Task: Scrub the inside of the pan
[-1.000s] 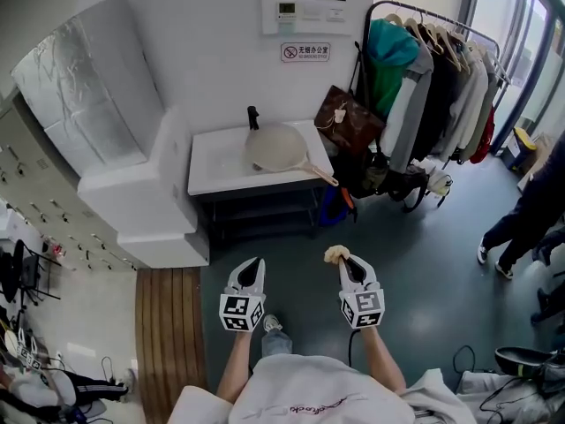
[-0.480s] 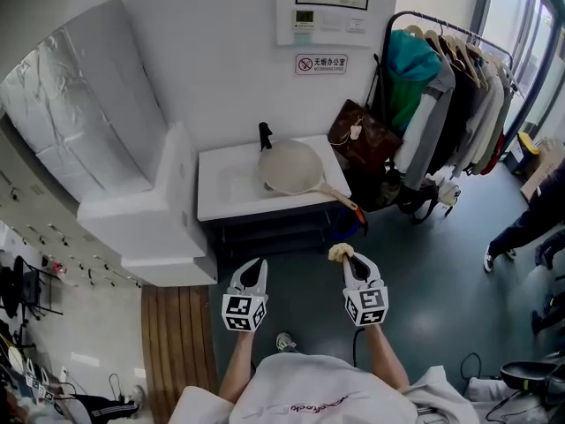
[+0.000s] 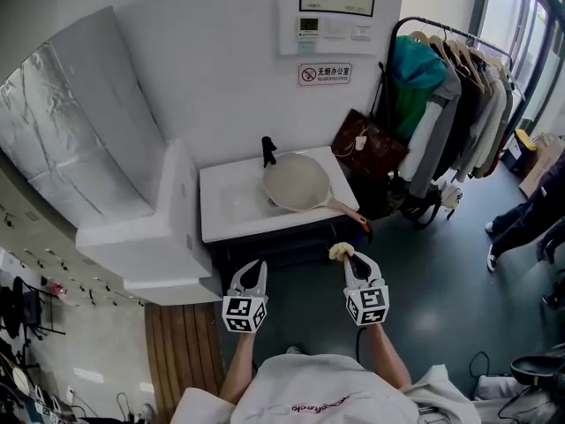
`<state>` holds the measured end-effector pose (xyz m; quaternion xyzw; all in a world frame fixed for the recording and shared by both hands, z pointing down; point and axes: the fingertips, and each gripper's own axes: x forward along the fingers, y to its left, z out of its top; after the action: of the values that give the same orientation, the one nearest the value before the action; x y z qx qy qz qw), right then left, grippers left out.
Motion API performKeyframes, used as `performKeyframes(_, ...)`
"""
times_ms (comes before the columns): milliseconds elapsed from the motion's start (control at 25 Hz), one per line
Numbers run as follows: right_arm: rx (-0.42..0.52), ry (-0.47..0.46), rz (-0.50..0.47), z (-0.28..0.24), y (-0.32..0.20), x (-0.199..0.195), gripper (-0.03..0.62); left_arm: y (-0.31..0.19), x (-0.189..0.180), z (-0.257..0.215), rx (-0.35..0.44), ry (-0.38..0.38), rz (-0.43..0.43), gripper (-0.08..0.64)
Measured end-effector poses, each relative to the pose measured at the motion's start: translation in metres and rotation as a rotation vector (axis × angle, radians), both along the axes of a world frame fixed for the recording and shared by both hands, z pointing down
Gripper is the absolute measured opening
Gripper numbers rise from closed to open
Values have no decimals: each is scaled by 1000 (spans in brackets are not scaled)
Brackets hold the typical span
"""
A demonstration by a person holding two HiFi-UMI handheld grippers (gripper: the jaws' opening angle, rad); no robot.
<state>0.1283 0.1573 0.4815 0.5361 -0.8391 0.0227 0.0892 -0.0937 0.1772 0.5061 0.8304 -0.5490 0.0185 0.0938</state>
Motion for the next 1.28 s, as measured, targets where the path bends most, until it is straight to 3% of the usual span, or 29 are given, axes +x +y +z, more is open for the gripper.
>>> performKeyframes(760, -32, -33, 37, 30, -25, 6, 26, -39, 15, 19, -21, -24, 41, 0)
performKeyframes(1280, -22, -45, 7, 38, -95, 1, 26, -110, 33, 29, -26, -41, 58, 0)
